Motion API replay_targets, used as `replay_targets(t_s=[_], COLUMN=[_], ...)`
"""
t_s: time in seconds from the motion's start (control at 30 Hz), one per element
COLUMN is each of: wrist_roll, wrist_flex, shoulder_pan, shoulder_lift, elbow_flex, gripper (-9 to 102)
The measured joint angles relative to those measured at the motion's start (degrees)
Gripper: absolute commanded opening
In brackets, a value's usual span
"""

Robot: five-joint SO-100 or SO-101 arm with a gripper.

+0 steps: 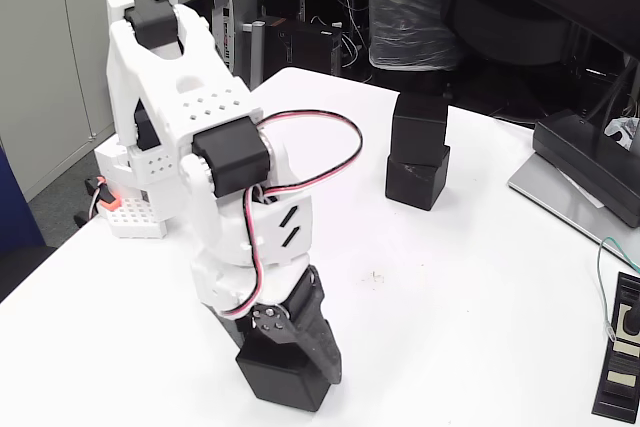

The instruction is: Stack the 3 blocks

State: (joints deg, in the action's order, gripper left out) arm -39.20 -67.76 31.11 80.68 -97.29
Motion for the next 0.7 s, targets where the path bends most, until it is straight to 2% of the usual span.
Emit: replay_targets(t_s=[0.27,0.6,0.7], wrist_roll=[0.00,0.18,3.60], wrist_flex=[-6.68,-6.86,-7.03], shoulder_pan=[0.00,-0.26,-0.26], shoulder_lift=[10.37,26.72,32.70], elbow_flex=[-1.05,-1.05,-1.05], gripper=[-1,-1,-1])
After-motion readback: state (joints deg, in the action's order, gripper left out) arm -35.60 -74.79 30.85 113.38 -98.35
